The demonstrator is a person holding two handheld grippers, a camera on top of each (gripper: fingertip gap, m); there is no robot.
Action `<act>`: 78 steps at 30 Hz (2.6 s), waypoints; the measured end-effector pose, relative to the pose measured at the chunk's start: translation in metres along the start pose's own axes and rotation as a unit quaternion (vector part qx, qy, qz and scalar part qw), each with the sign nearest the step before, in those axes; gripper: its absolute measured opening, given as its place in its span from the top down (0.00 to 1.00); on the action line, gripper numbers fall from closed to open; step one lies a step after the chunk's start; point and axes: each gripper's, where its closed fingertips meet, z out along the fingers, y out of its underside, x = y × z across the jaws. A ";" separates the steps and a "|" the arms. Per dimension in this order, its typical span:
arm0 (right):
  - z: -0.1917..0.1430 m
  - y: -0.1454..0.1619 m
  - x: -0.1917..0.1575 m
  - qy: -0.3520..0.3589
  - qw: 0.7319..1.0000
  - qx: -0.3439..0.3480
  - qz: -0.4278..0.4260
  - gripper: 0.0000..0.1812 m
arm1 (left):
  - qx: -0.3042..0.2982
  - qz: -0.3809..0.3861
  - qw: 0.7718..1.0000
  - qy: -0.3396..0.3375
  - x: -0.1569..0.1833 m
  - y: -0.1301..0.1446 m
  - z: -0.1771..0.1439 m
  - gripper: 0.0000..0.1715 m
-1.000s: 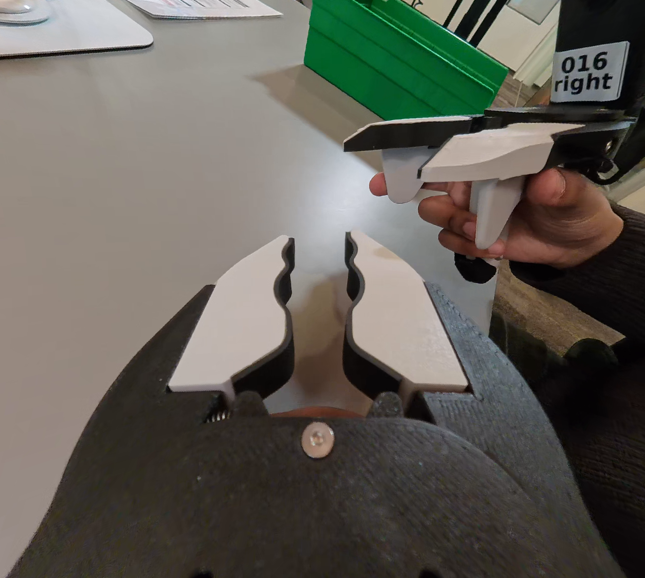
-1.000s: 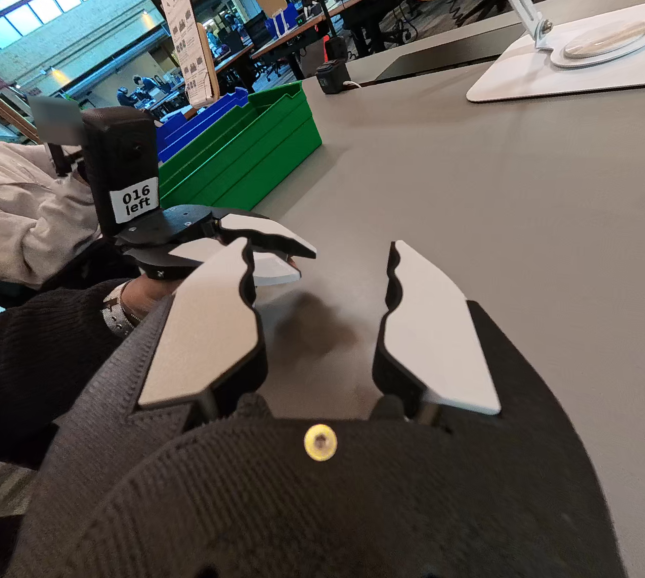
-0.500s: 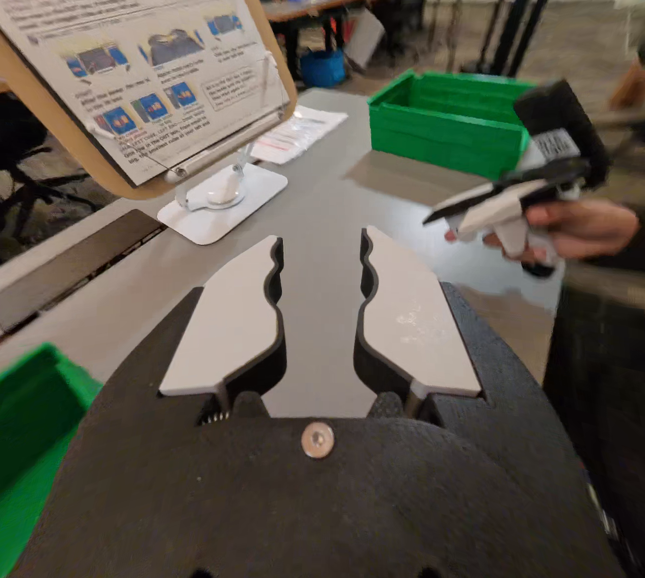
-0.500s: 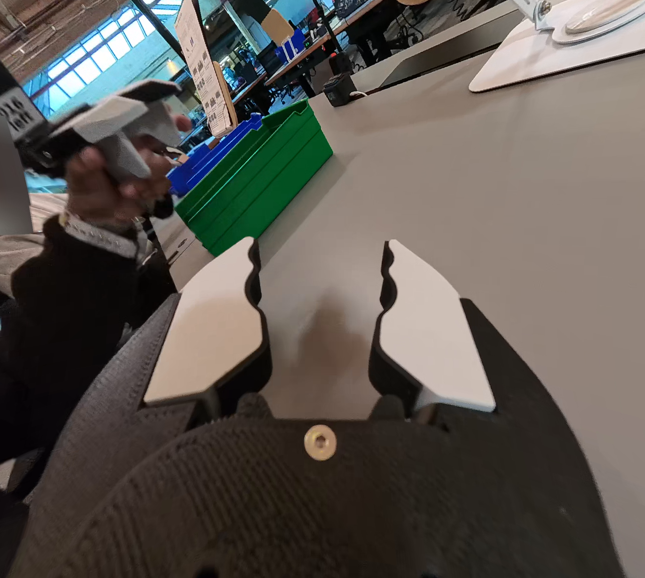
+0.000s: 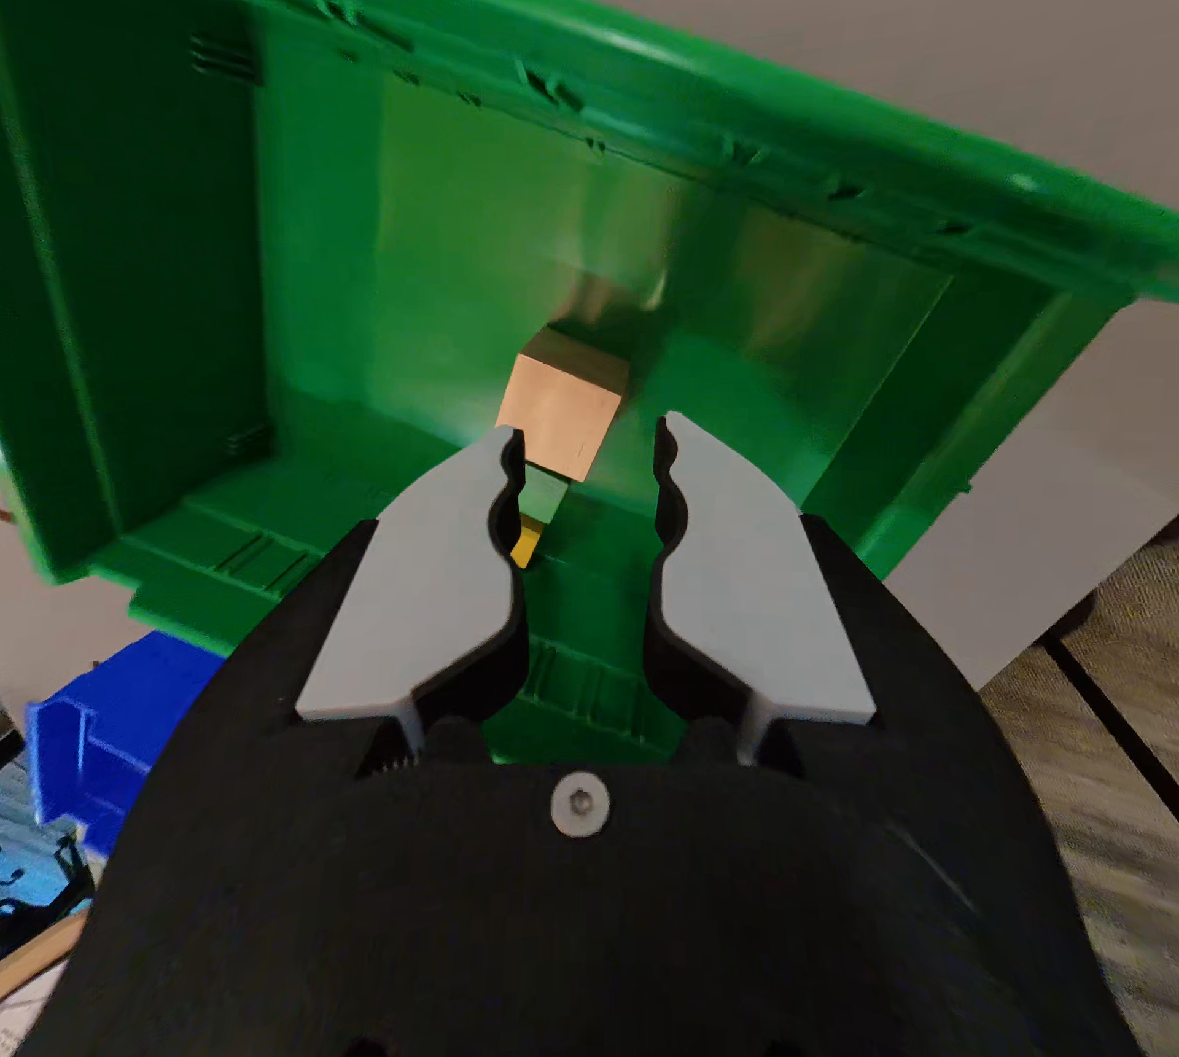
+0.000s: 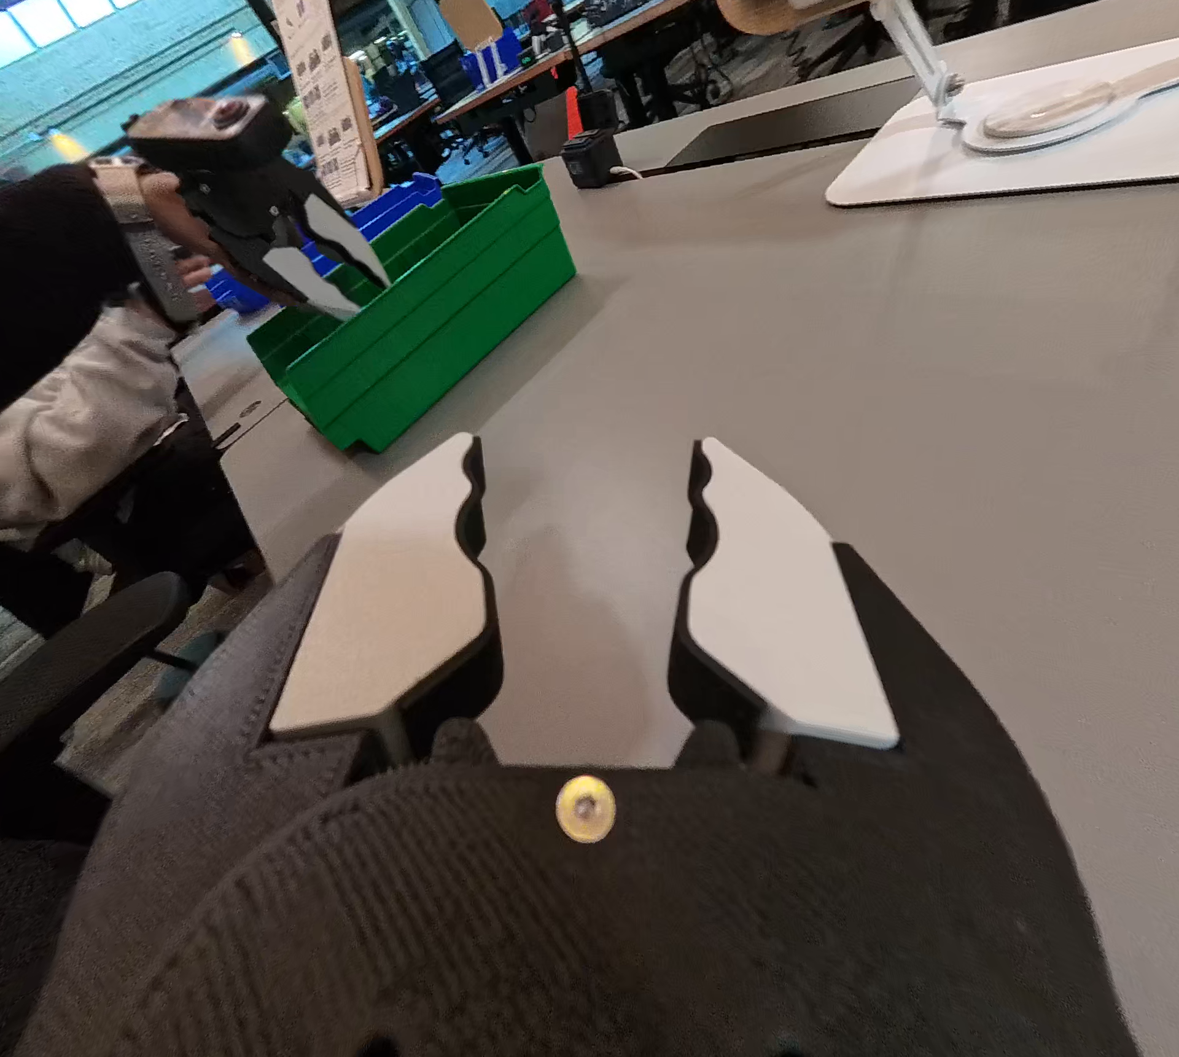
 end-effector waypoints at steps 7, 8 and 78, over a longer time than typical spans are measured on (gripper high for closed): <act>-0.004 -0.002 0.018 0.045 0.999 0.020 -0.002 0.68 | -0.032 0.035 0.999 -0.003 -0.007 0.012 0.033 0.72; -0.004 0.000 0.020 0.045 0.999 0.017 0.004 0.68 | -0.034 0.039 0.999 -0.004 -0.008 0.013 0.035 0.71; -0.055 -0.015 0.006 -0.130 0.983 0.034 0.125 0.66 | 0.597 -0.241 0.653 0.399 0.184 -0.381 -0.069 0.74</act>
